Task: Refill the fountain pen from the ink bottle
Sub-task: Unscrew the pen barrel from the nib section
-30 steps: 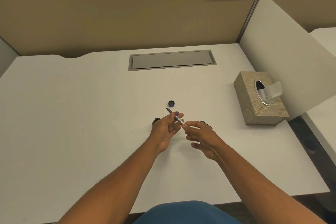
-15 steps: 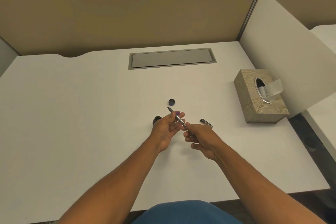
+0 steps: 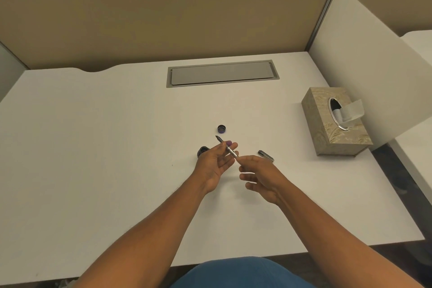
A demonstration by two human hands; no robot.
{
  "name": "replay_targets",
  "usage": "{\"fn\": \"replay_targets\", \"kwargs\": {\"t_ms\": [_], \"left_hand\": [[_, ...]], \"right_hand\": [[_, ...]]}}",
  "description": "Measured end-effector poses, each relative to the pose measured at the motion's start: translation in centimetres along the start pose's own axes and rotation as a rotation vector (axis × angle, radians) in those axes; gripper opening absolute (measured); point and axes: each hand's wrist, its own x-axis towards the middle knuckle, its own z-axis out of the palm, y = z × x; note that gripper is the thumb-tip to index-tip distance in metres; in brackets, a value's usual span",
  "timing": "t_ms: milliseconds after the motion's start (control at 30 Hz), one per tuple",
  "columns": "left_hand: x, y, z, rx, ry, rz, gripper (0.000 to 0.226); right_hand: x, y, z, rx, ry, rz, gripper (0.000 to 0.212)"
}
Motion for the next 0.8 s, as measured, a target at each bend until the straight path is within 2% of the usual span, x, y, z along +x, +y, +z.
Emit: {"fn": "replay_targets", "kwargs": {"t_ms": [133,333,500,700,800], "left_hand": [[-0.1,-0.3,-0.1,-0.001,0.003,0.002,0.019],[-0.3,-0.5,-0.1,-0.011,0.003,-0.004,0.018],[-0.3,-0.6,-0.2,-0.036,0.005,-0.006,0.018],[-0.7,-0.8,-0.5,-0.075,0.039,0.041,0.019],[-0.6,0.0,-1.1,-0.088,0.057,0.058,0.019]], "right_hand": [[-0.1,0.2,-0.2,0.010,-0.032,0.039,0.033],[-0.3,0.5,-0.4,0.006,-0.028,0.014,0.015],[-0.4,0.3,-0.2,-0.008,-0.063,0.035,0.032],[-0.9,1.1,-0.7,-0.051,-0.028,0.007,0.014],[-1.0,1.6,-1.7,-0.169,-0.024,-0.010,0.007]]}}
